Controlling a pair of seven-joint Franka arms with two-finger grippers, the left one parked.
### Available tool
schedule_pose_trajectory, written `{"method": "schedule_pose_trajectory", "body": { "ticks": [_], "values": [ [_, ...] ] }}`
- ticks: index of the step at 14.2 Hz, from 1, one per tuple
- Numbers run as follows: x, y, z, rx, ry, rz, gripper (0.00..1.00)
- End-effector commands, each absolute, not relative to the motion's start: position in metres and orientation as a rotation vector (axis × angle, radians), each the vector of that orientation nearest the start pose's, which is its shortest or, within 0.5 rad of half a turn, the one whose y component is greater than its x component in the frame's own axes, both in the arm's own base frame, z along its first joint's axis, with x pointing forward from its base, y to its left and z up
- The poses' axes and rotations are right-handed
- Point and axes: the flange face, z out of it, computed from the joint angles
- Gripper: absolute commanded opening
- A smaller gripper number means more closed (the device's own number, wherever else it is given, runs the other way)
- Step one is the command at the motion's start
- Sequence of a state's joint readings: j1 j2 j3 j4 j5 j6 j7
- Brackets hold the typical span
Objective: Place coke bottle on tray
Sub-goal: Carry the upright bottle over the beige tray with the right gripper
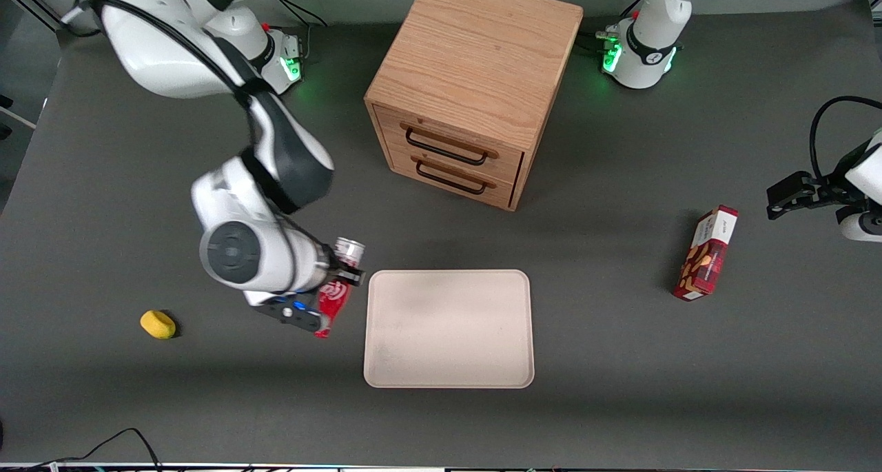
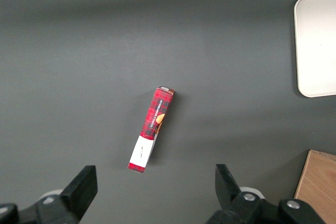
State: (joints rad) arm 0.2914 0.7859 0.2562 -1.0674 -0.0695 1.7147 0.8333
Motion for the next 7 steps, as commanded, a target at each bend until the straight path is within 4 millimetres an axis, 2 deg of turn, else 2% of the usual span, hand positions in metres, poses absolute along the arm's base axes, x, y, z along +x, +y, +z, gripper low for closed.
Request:
{"method": "schedule_pose_trajectory", "body": {
  "ticks": [1,2,3,7],
  "values": [
    [0.677,0.357,0.331,-3.122,0.455,0.120,0.00],
    [0.681,0.358,0.318,-3.130,0.402,0.094,0.00],
    [0.679,0.369,0.300,-3.133,0.341,0.072,0.00],
    [0.686,0.370,0.274,-3.135,0.204,0.015,0.00]
  ]
}}
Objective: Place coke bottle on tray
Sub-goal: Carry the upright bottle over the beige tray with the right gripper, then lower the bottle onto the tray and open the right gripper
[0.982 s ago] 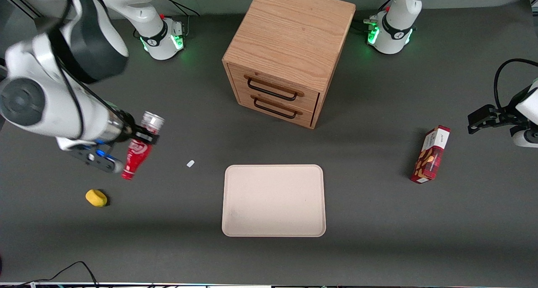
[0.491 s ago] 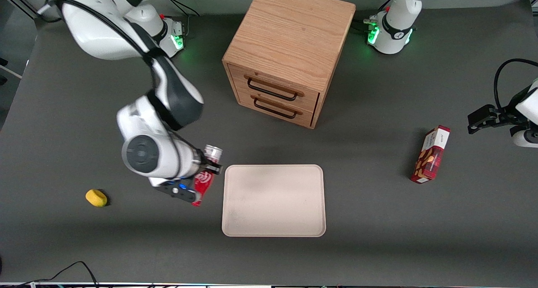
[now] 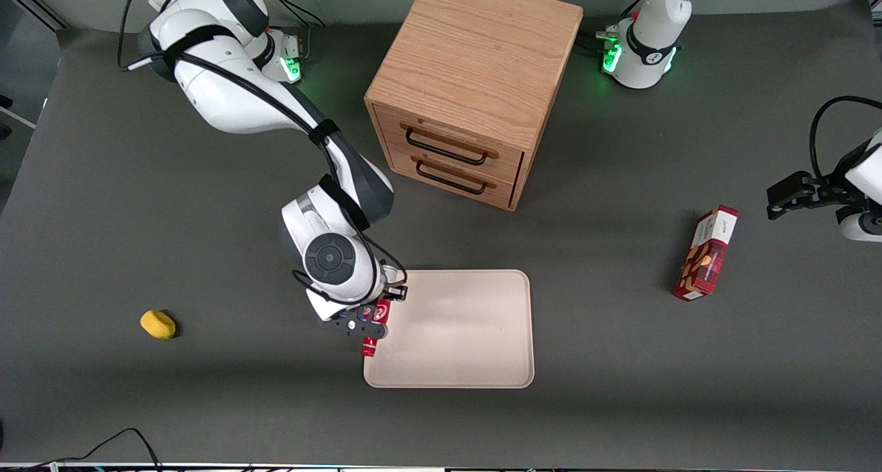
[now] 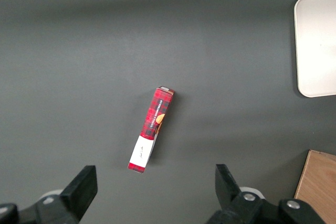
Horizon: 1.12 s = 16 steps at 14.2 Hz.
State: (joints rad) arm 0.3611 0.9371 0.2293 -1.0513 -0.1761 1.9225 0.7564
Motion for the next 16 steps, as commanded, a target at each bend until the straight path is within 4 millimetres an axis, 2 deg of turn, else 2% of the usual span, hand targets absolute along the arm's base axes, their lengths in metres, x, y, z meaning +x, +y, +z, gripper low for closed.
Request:
{"method": "schedule_pose_trajectory", "body": {
  "ticks": [1,6,9,16],
  "values": [
    [0.689,0.369,0.268,-3.126,0.163,-0.005,0.00],
    [0.693,0.360,0.233,-3.147,-0.062,0.007,0.00],
    [0.694,0.359,0.221,-3.146,-0.066,0.003,0.00],
    [0.698,0.353,0.209,-3.143,-0.047,-0.007,0.00]
  ]
}}
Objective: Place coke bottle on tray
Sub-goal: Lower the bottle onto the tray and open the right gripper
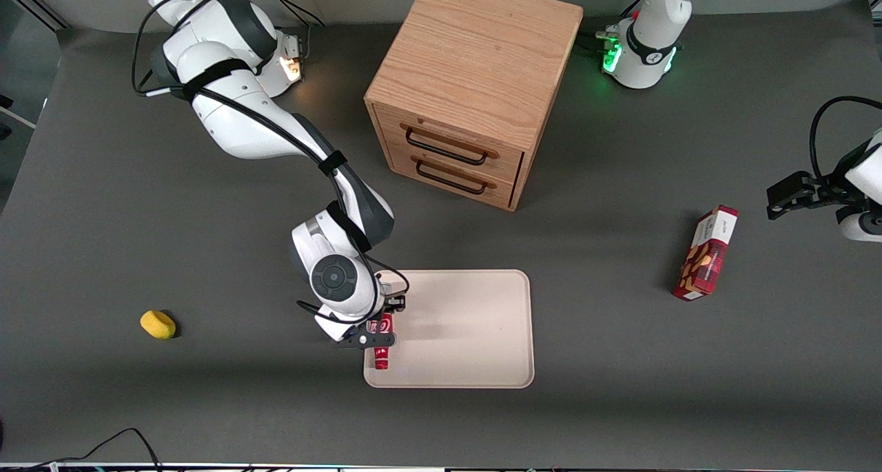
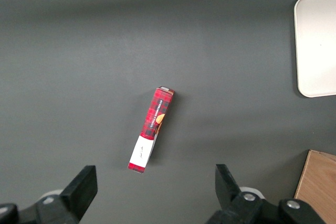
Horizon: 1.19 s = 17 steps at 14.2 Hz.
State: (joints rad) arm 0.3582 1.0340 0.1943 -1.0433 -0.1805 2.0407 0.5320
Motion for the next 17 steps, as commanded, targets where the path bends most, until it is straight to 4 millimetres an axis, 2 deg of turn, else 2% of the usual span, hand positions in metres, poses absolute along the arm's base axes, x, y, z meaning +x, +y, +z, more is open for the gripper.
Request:
{"method": "schedule_pose_trajectory", "body": {
  "ticks": [1,2,3,4,5,6,17],
  "values": [
    [0.6980,0.3519,0.2069,-3.143,-0.045,-0.007,0.00],
    [0.6976,0.3522,0.2056,-3.144,-0.041,-0.005,0.00],
    [0.6992,0.3488,0.2050,-3.151,-0.033,-0.009,0.07],
    [0.7002,0.3468,0.2047,-3.153,-0.028,-0.010,0.25],
    [0.7005,0.3460,0.2046,-3.156,-0.028,-0.012,0.54],
    [0.7005,0.3453,0.2038,-3.158,-0.028,-0.011,1.00],
    [0.7013,0.3430,0.2031,-3.160,-0.024,-0.009,1.00]
  ]
}}
